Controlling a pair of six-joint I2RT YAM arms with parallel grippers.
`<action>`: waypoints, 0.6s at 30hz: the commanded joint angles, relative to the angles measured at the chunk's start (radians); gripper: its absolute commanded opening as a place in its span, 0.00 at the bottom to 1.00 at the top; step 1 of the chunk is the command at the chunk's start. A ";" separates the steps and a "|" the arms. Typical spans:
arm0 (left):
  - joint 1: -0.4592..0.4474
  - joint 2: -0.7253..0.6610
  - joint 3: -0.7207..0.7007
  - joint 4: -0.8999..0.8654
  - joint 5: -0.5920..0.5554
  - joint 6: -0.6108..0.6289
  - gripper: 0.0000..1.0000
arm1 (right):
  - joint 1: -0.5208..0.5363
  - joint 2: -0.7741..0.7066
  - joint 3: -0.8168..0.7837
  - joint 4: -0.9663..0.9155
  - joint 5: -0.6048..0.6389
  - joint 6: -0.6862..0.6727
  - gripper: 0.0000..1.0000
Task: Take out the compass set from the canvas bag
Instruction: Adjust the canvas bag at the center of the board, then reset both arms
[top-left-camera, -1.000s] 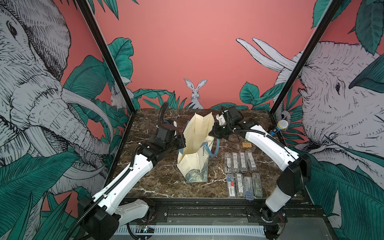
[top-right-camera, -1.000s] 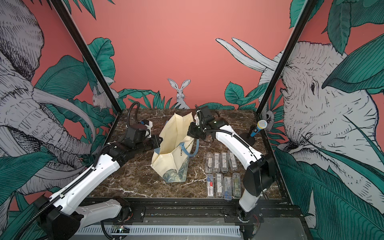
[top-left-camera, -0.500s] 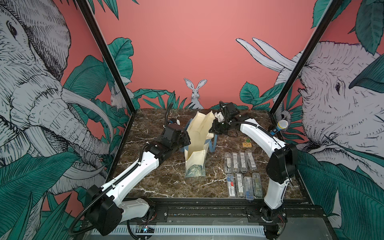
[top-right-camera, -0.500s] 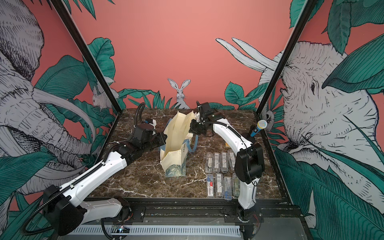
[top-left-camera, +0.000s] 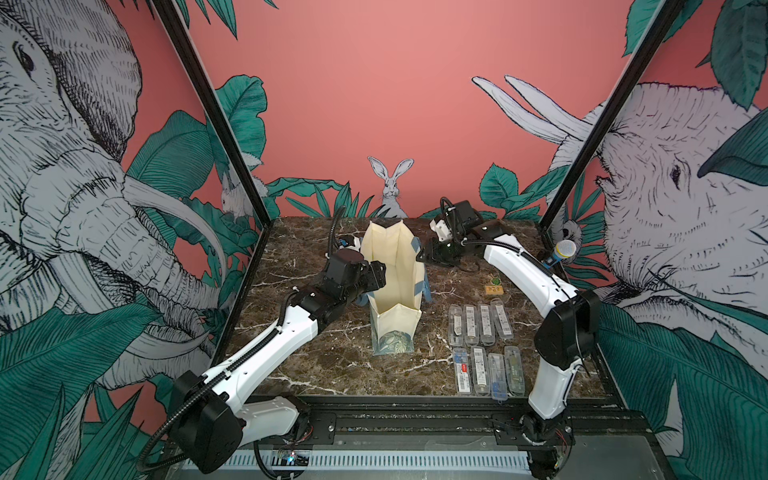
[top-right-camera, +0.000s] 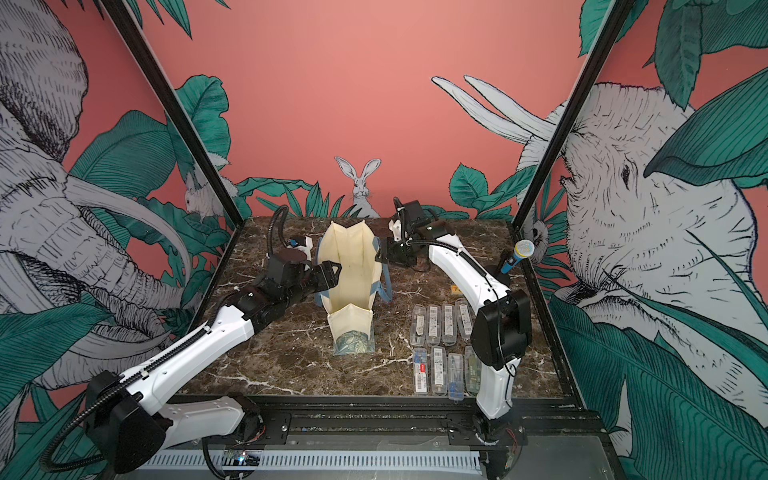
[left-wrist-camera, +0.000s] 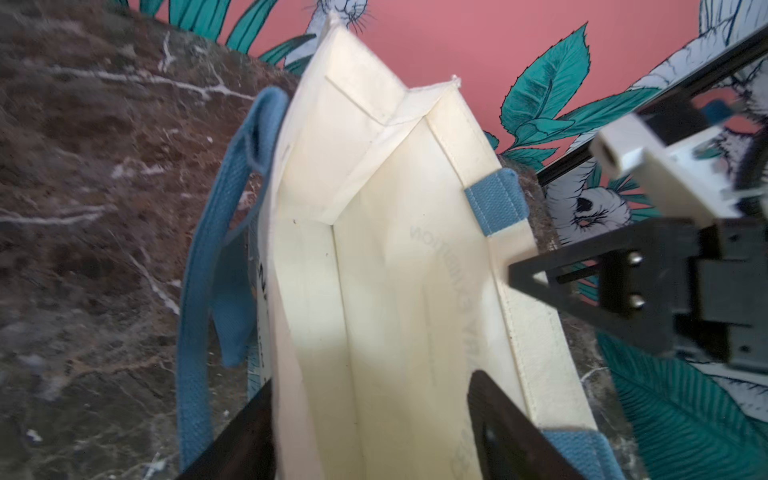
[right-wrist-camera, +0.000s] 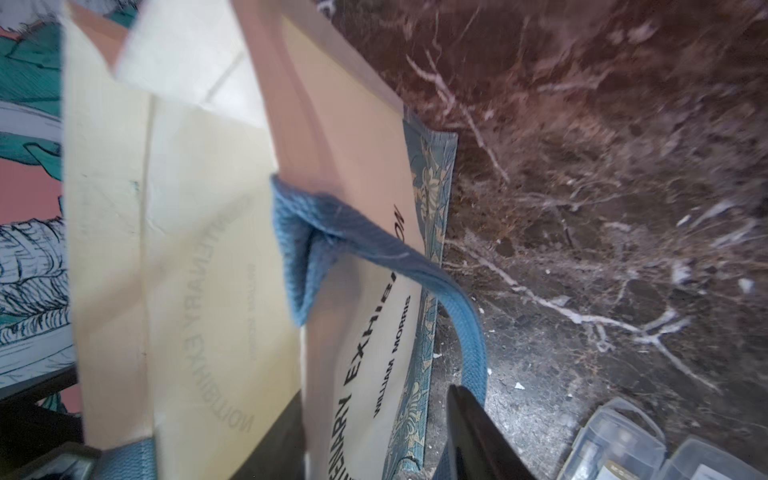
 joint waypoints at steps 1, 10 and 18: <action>-0.006 -0.088 0.083 -0.066 -0.093 0.247 0.79 | -0.003 -0.156 0.056 -0.066 0.153 -0.145 0.61; -0.004 -0.327 -0.161 -0.022 -0.338 0.605 0.97 | -0.005 -0.677 -0.837 0.717 0.544 -0.574 0.72; 0.171 -0.343 -0.473 0.113 -0.403 0.619 0.93 | -0.034 -0.734 -1.345 1.208 0.716 -0.675 0.85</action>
